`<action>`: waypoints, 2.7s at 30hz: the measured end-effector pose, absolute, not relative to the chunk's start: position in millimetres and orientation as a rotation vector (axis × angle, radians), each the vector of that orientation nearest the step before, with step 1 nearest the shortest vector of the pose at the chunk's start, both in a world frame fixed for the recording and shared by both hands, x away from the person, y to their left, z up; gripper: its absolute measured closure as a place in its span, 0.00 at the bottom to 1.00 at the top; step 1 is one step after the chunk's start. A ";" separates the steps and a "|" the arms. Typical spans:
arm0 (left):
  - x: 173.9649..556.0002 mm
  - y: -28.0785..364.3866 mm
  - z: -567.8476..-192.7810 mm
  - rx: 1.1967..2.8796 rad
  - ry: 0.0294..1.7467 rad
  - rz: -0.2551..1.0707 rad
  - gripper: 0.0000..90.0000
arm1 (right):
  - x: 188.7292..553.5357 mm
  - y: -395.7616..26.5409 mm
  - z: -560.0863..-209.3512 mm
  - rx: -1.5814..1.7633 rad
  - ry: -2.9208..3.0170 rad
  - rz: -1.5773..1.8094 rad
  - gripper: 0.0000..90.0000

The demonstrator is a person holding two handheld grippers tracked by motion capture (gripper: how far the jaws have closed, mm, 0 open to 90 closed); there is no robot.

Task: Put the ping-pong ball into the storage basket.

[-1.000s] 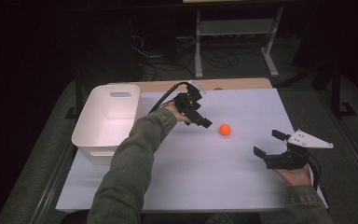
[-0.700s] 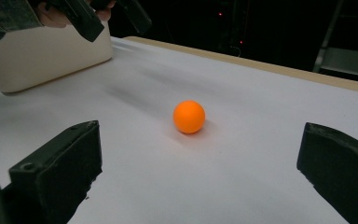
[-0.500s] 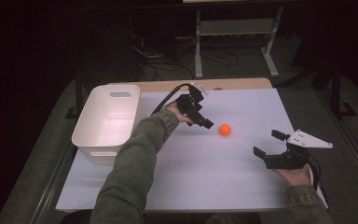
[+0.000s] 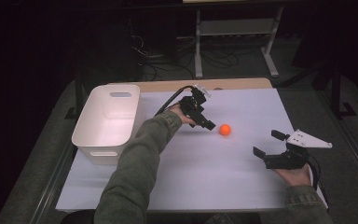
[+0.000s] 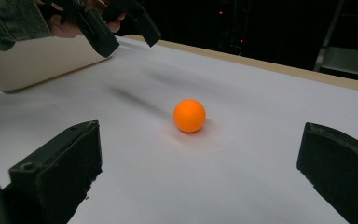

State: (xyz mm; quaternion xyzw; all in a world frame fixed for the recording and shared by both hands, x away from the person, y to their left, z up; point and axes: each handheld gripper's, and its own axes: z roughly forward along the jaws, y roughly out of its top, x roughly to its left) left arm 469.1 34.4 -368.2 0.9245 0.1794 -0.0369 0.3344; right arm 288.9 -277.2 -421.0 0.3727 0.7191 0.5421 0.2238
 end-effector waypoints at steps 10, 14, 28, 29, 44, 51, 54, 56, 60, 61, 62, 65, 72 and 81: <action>472.4 30.4 -377.4 2.411 0.469 -0.089 0.00 | 288.8 -276.4 -421.0 1.023 1.989 1.489 0.00; 474.1 26.0 -382.4 2.407 0.466 -0.104 0.00 | 289.0 -276.6 -421.1 1.022 1.990 1.488 0.00; 472.5 5.9 -393.2 2.419 0.406 -0.118 0.00 | 289.3 -274.9 -421.8 1.020 2.002 1.479 0.00; 472.4 3.7 -394.8 2.416 0.402 -0.123 0.00 | 289.3 -275.1 -421.8 1.021 1.999 1.479 0.00; 480.6 -4.7 -412.7 2.407 0.399 -0.155 0.00 | 290.0 -275.4 -421.9 1.019 2.001 1.476 0.00; 482.7 -7.8 -418.5 2.392 0.381 -0.165 0.00 | 290.2 -275.6 -422.1 1.020 2.003 1.474 0.00; 484.7 -9.2 -421.6 2.397 0.376 -0.168 0.00 | 290.0 -275.6 -422.0 1.020 2.002 1.474 0.00; 485.2 -9.9 -423.5 2.398 0.373 -0.173 0.00 | 290.2 -275.8 -422.1 1.019 2.002 1.474 0.00; 485.7 -11.1 -426.1 2.405 0.365 -0.171 0.00 | 290.0 -275.8 -422.1 1.022 2.000 1.471 0.00; 486.1 -11.2 -426.6 2.406 0.363 -0.167 0.00 | 290.0 -275.7 -422.1 1.022 2.001 1.471 0.00; 486.1 -11.5 -427.5 2.404 0.362 -0.165 0.00 | 290.0 -275.6 -422.2 1.022 2.002 1.471 0.00; 486.7 -12.0 -429.8 2.407 0.360 -0.162 0.00 | 289.9 -275.5 -422.1 1.019 2.001 1.471 0.00; 486.4 -14.7 -432.1 2.405 0.340 -0.151 0.04 | 289.9 -275.7 -422.0 1.019 2.001 1.471 0.00; 487.0 -18.3 -435.5 2.416 0.339 -0.170 0.11 | 290.0 -276.6 -421.8 1.019 1.997 1.480 0.00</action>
